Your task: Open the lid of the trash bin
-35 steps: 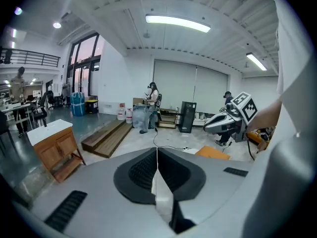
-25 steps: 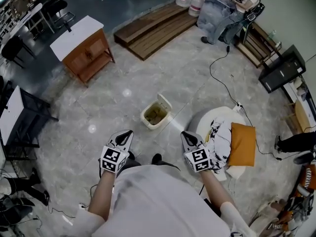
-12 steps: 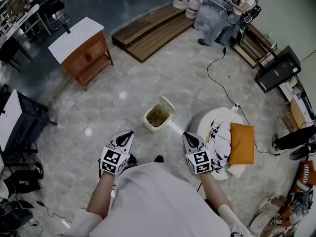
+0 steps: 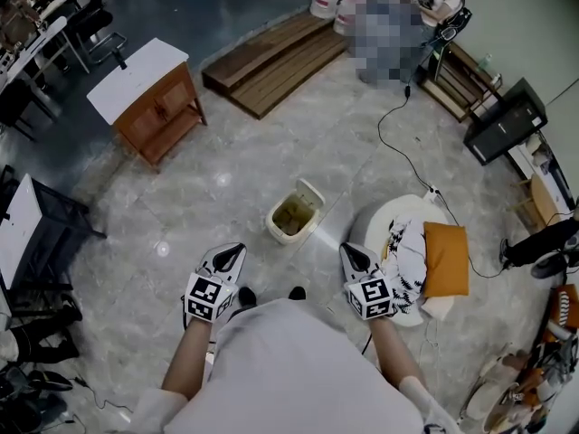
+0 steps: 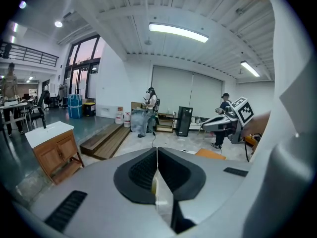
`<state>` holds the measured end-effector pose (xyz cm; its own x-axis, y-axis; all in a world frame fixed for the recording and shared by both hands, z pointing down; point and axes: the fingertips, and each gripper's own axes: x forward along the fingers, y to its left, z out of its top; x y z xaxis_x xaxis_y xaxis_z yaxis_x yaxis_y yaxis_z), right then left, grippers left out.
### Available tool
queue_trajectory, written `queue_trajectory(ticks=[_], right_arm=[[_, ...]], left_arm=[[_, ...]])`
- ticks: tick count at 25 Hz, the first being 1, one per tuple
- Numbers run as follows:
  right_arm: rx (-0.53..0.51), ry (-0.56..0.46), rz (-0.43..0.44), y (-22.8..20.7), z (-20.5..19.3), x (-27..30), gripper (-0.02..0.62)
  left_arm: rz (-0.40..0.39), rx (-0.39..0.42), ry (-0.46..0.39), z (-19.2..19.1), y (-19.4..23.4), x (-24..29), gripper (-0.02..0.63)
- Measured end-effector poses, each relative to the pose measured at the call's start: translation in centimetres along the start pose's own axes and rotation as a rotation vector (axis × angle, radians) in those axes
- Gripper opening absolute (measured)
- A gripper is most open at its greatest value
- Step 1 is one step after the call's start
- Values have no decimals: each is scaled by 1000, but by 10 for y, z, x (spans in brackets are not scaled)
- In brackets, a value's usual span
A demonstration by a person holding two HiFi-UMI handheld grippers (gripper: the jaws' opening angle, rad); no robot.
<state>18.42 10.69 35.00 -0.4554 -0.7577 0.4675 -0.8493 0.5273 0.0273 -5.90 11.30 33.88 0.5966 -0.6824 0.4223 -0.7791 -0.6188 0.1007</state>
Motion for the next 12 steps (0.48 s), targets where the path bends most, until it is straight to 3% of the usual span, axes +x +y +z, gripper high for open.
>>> queue_trajectory(ticks=[12], right_arm=[[-1, 8, -12, -1, 3, 9, 31]], left_arm=[[-6, -11, -5, -1, 11, 5, 21]])
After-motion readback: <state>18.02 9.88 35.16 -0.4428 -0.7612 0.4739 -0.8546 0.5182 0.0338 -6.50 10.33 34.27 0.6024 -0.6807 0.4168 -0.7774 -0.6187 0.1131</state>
